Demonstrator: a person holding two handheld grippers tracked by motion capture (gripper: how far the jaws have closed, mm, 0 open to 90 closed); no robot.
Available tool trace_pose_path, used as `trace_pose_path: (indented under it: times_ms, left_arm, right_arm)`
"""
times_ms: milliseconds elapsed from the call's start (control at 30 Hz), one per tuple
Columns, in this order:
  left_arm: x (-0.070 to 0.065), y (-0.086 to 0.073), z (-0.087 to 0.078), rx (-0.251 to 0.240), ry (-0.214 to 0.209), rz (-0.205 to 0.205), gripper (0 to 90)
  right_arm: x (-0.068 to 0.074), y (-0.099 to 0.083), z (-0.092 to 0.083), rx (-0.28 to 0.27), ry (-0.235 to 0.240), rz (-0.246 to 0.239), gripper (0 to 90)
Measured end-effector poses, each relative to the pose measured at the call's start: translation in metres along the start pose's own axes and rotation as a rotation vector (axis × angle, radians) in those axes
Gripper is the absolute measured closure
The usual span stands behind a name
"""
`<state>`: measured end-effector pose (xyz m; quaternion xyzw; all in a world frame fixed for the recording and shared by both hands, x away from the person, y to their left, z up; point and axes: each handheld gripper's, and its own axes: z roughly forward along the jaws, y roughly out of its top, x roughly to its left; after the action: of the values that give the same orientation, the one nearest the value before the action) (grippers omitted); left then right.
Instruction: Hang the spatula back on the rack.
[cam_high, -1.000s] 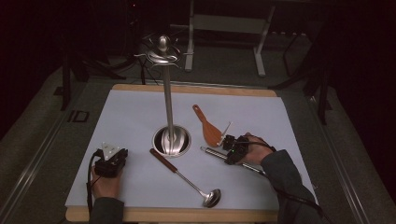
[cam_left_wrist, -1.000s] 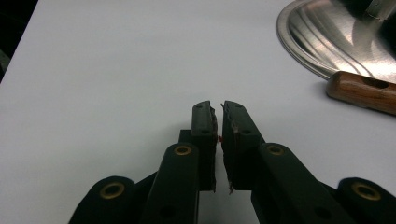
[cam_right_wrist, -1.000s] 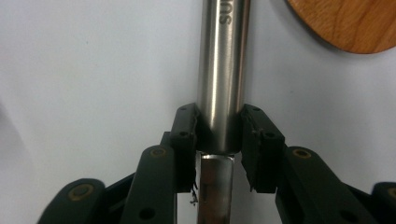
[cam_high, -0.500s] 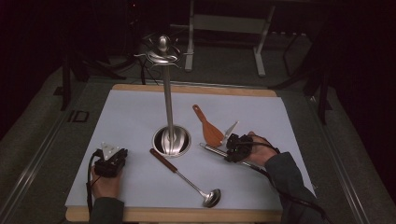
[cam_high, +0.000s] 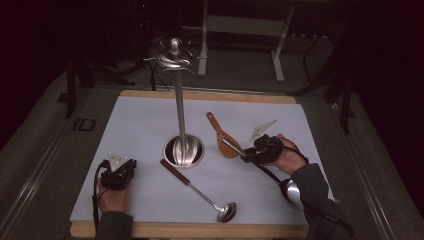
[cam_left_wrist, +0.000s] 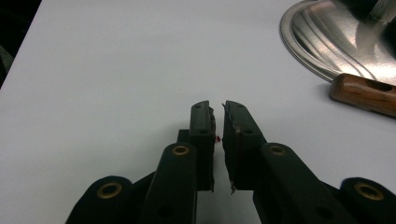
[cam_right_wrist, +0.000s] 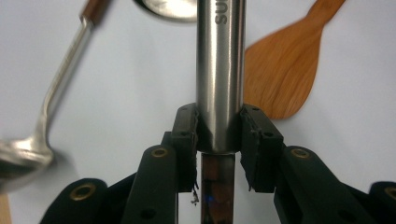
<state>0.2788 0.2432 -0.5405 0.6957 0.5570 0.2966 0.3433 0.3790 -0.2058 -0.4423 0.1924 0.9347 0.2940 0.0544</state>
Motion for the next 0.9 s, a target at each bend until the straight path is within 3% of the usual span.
trace_pose_path:
  times_ms: [433, 900]
  left_arm:
    - [0.0, 0.0, 0.0, 0.0, 0.0, 0.001, 81.9]
    - [0.0, 0.0, 0.0, -0.001, 0.002, 0.003, 81.4]
  right_arm:
    - [0.005, 0.006, -0.015, -0.166, 0.006, 0.016, 69.1]
    - [0.023, 0.026, -0.034, -0.361, -0.004, -0.035, 69.1]
